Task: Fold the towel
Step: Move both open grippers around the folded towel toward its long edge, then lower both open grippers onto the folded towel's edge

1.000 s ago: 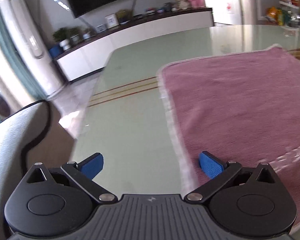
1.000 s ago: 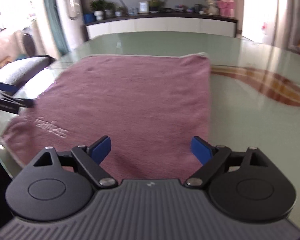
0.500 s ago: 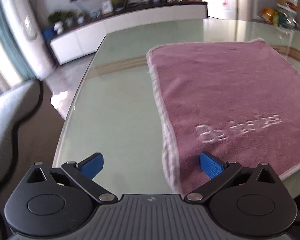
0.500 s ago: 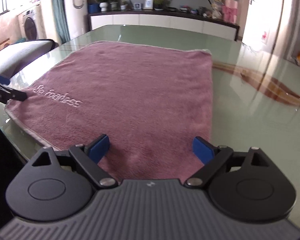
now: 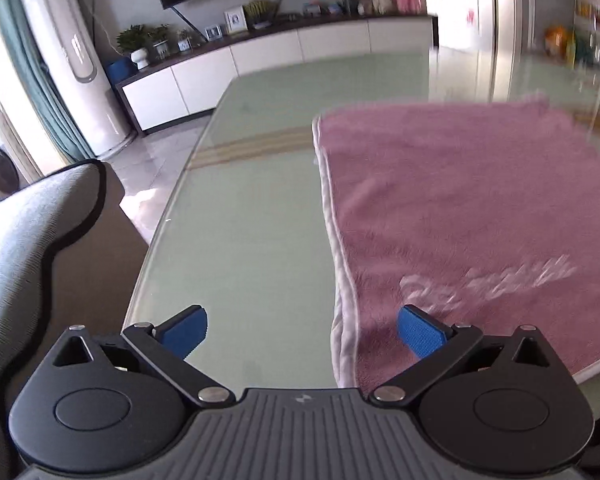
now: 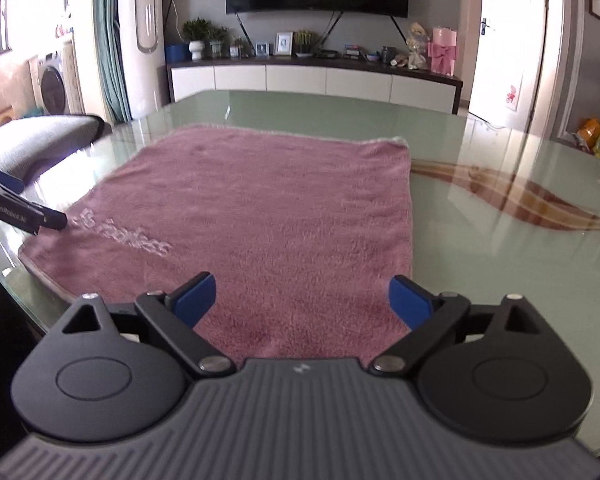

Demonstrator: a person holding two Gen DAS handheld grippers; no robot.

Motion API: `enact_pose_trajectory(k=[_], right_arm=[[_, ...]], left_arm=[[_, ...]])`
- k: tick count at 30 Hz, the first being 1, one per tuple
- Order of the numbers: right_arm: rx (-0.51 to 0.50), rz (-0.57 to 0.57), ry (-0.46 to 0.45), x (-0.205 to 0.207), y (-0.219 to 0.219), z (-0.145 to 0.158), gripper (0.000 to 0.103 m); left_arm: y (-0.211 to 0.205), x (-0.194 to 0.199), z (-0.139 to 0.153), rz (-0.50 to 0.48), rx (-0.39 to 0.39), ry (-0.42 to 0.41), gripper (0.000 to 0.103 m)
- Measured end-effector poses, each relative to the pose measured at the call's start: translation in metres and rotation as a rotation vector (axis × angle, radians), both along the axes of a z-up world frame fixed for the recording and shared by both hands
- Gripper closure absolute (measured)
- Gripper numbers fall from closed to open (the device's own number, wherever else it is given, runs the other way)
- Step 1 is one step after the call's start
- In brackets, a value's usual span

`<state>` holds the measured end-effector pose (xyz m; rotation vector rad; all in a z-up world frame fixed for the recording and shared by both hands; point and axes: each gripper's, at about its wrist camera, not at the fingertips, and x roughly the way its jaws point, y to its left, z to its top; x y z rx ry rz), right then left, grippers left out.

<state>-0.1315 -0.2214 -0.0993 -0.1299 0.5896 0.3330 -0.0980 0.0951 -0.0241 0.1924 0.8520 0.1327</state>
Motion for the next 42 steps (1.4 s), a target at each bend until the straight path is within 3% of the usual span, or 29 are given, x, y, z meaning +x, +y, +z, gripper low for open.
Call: enact_pose_trajectory(k=[2,6,10,14,16,20,24,27,32,38,42], right_arm=[[-0.033,-0.037,0.024,0.002,-0.006,-0.007,0.006],[-0.037,-0.088,0.038,0.002,-0.016,-0.011,0.003],[-0.068,-0.094,-0.057,-0.009,-0.013,0.0,0.003],[-0.063,-0.04,-0.069,-0.015,-0.007,0.001,0.003],[-0.096,-0.03,-0.067,-0.016,-0.004,-0.003,0.006],[-0.191,-0.063,-0.072,-0.018,-0.006,-0.01,0.009],[-0.209,-0.135,-0.071,-0.022,-0.017,-0.009,0.012],[-0.187,-0.167,-0.074,-0.026,-0.025,-0.006,0.011],[-0.177,-0.125,-0.057,-0.027,-0.016,-0.007,0.011],[-0.247,-0.231,-0.058,-0.032,-0.042,-0.012,0.008],[-0.227,-0.289,-0.073,-0.033,-0.054,-0.004,0.01]], left_arm=[[0.016,0.001,0.0,0.051,-0.058,0.012,0.0],[0.029,-0.003,0.0,0.095,-0.048,0.01,0.0],[0.027,-0.003,0.0,0.165,0.111,0.01,0.002],[0.022,-0.01,0.015,0.11,-0.064,-0.029,0.002],[0.009,-0.013,0.02,0.039,-0.095,-0.042,0.001],[-0.011,-0.009,0.004,-0.046,-0.053,0.032,0.0],[0.001,-0.016,0.001,-0.013,-0.066,0.025,0.0],[0.004,-0.023,0.006,0.028,0.007,0.028,0.001],[-0.009,-0.026,0.007,-0.03,0.042,0.034,0.0],[-0.003,-0.033,0.002,-0.026,0.083,0.012,0.0],[0.007,-0.033,0.005,0.015,0.071,0.027,0.001]])
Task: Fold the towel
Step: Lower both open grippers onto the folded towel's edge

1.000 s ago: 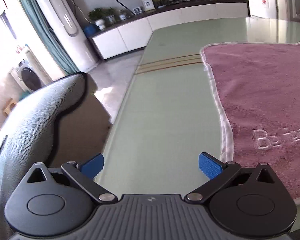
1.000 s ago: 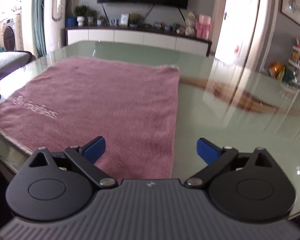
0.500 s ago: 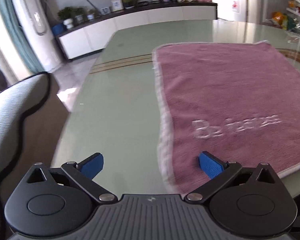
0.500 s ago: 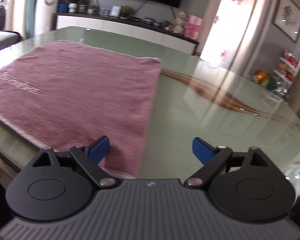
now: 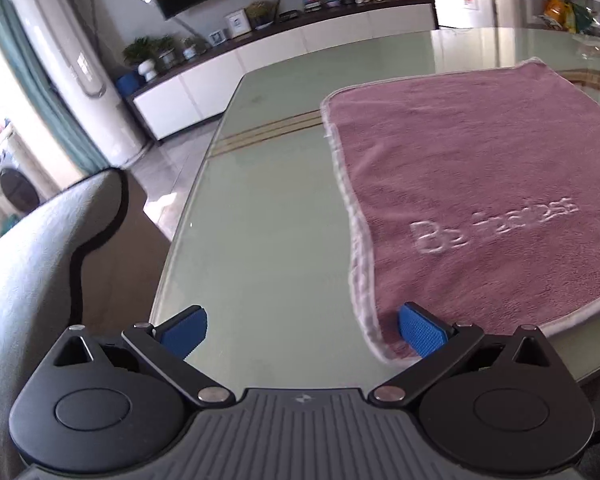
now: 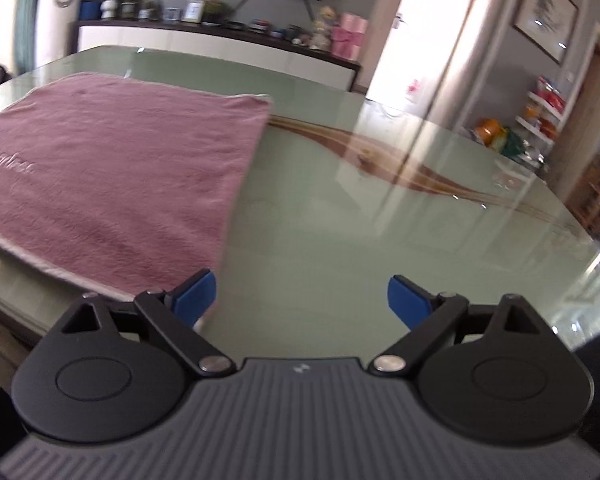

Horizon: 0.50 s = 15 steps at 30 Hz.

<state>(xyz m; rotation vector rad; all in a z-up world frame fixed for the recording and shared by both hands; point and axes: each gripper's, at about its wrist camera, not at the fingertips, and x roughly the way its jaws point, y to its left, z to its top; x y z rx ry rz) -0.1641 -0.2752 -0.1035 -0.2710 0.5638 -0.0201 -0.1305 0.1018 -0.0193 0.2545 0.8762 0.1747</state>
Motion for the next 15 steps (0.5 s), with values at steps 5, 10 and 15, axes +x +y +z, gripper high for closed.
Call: enact_pose_trajectory(k=[5,10,15], right_arm=[[0.067,0.076,-0.041,-0.005,0.01,0.012,0.009],[0.015,0.124,0.022,-0.004,0.019,-0.001,0.009],[-0.001,0.039,0.046,-0.005,-0.001,-0.003,0.007]], left_arm=[[-0.016,-0.009,0.023,-0.04,-0.042,-0.06,0.001],[-0.037,-0.004,0.008,-0.095,0.014,-0.02,0.001],[-0.012,-0.006,-0.002,-0.021,-0.04,0.006,0.0]])
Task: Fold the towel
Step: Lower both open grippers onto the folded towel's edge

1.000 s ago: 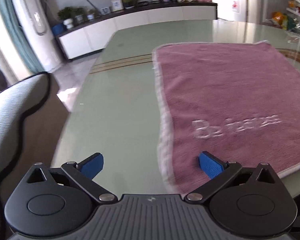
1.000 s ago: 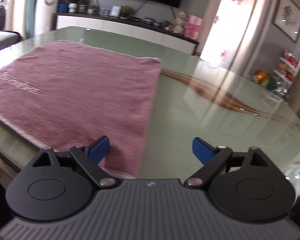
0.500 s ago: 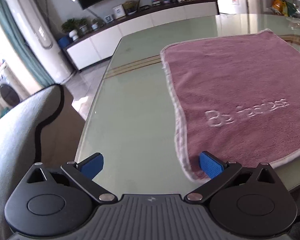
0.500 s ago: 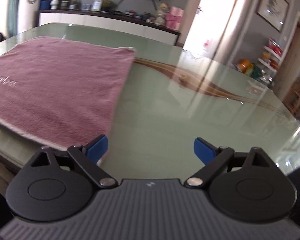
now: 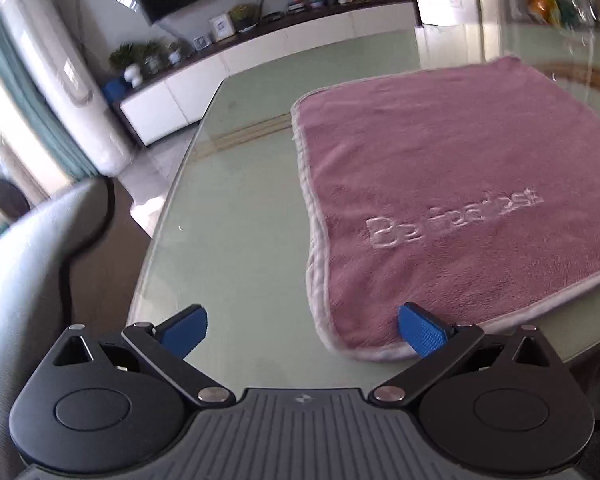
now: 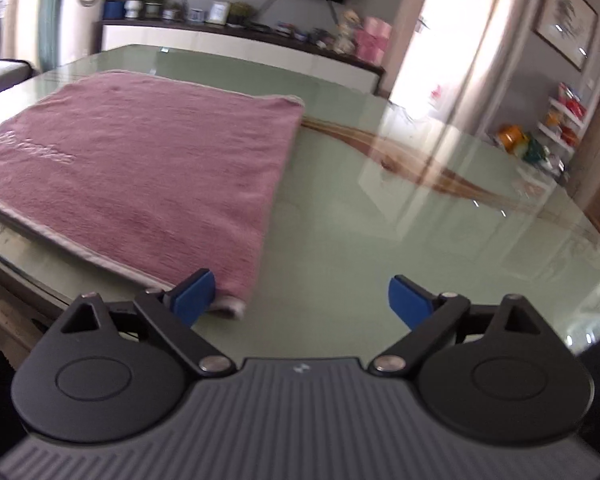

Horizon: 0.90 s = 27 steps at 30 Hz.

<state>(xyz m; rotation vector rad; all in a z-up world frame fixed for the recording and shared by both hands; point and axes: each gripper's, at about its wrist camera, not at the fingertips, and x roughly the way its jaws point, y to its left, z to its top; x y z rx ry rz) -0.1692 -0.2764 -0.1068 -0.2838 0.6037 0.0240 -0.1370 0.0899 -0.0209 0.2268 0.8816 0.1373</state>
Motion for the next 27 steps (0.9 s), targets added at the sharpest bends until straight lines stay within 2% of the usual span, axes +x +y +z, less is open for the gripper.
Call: enact_pose_trajectory(k=[3,6,10,12,14,15,16,17,19,22,24,27], right_arm=[[0.0,-0.053,-0.002,-0.001,-0.008,0.001,0.007],[0.095,-0.022,-0.018,-0.004,-0.014,0.012,0.01],[0.269,0.035,0.001,-0.003,-0.025,0.027,0.014],[0.32,0.063,0.019,-0.003,-0.028,0.031,0.023],[0.341,0.088,0.053,-0.002,-0.03,0.034,0.045],[0.348,0.094,0.066,-0.002,-0.031,0.034,0.051],[0.359,0.097,0.083,-0.002,-0.032,0.034,0.062],[0.369,0.095,0.097,-0.002,-0.034,0.033,0.066],[0.372,0.086,0.102,-0.003,-0.036,0.033,0.067],[0.39,0.075,0.115,-0.005,-0.041,0.033,0.068],[0.399,0.07,0.121,-0.009,-0.042,0.032,0.068],[0.402,0.075,0.12,-0.008,-0.041,0.033,0.068]], left_arm=[[0.016,-0.005,0.003,0.07,0.037,0.001,0.001],[0.021,-0.012,0.011,0.08,0.049,-0.022,0.001],[0.019,-0.021,0.026,0.041,-0.027,-0.061,0.001],[0.014,-0.024,0.03,0.003,-0.068,-0.069,0.001],[0.004,-0.023,0.028,-0.04,-0.077,-0.069,0.001],[0.002,-0.022,0.026,-0.05,-0.077,-0.067,0.003],[0.0,-0.021,0.024,-0.052,-0.079,-0.064,0.01],[-0.001,-0.019,0.021,-0.046,-0.089,-0.052,0.013],[0.002,-0.015,0.016,-0.029,-0.113,-0.031,0.02],[0.014,-0.015,0.007,0.001,-0.205,0.006,0.034],[0.019,-0.014,0.005,0.009,-0.257,0.019,0.04],[0.024,-0.011,0.003,0.017,-0.306,0.022,0.043]])
